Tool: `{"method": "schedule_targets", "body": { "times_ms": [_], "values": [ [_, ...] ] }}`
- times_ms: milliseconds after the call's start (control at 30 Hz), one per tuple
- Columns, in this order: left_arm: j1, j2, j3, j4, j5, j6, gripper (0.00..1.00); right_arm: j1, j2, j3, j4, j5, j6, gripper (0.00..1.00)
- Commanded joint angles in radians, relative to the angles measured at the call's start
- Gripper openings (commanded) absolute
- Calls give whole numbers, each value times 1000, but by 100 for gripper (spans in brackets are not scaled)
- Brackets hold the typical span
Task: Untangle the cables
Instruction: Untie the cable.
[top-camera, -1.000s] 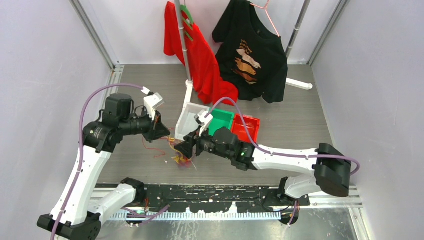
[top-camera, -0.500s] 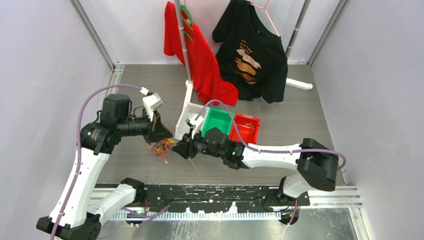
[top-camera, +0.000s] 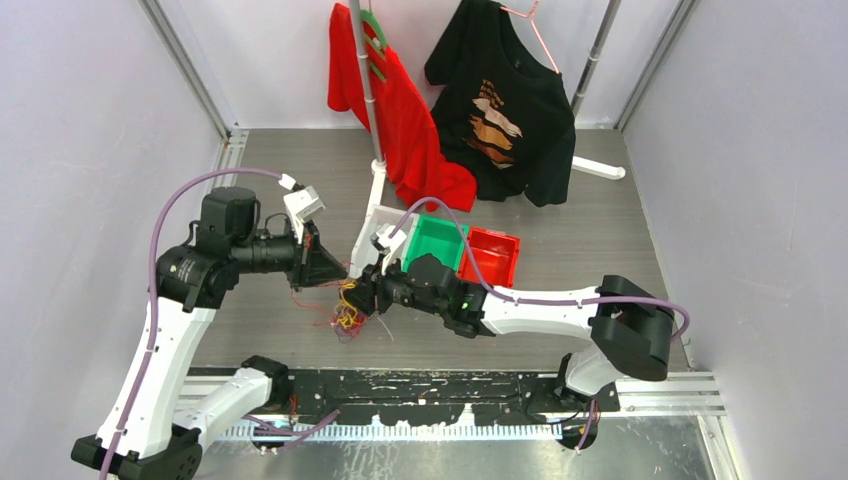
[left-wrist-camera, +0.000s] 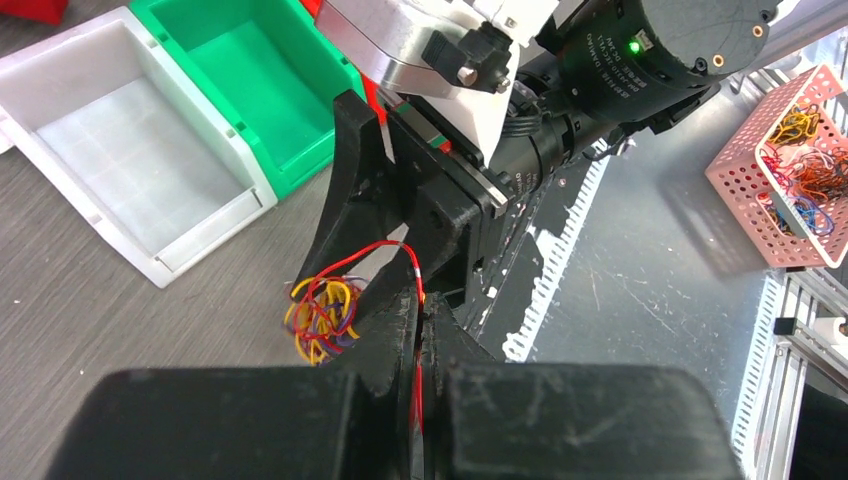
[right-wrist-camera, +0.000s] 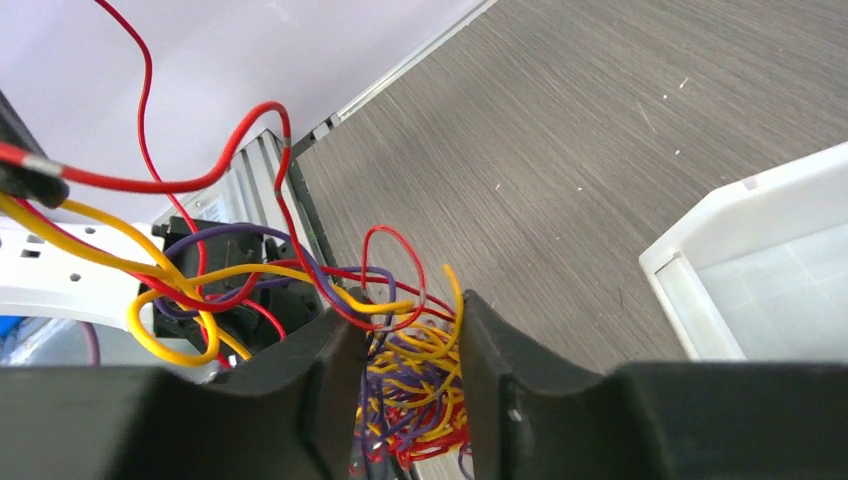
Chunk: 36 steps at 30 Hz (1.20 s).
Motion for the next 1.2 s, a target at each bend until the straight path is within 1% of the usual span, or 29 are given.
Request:
{"method": "schedule_targets", "body": {
  "times_ms": [0,67,100,167,300,467,600,800,833,867,900,933,967,1033,1100,1167],
  "values": [
    [1,-3,58,21,56,-26,0,4,17,52,83,-9,16,33],
    [1,2,74,9,52,-20,0,4,21,51,87,-7,21,16],
    [1,3,86,-3,45,-13,0,4,19,51,78,-2,21,9],
    [1,3,111,-22,26,10,0,4,12,40,55,6,22,3],
    [2,6,163,-61,-49,63,0,4,-20,-34,52,38,27,1],
    [2,-12,170,-88,-228,169,0,3,-113,-174,59,109,44,1],
    [2,-54,62,-74,-333,250,0,0,-219,-231,37,140,49,1],
    [2,-104,-152,19,-487,313,0,-2,-343,-212,-76,145,38,1],
    [2,-109,-181,27,-493,321,3,-2,-353,-206,-90,143,37,1],
    [2,-113,-204,26,-483,326,12,-2,-360,-196,-104,141,37,1],
    [1,-115,-218,19,-458,327,30,-2,-362,-182,-118,136,36,1],
    [2,-116,-223,2,-414,322,52,-2,-361,-168,-129,127,32,1],
    [1,-114,-218,-16,-364,314,66,-2,-356,-149,-142,118,30,1],
    [1,-115,-191,-46,-243,291,80,-2,-340,-111,-171,101,20,1],
    [2,-115,-150,-72,-123,277,91,-2,-316,-74,-193,81,13,1],
    [2,-111,-106,-94,-57,281,95,-2,-291,-43,-211,61,8,1]
  ]
}}
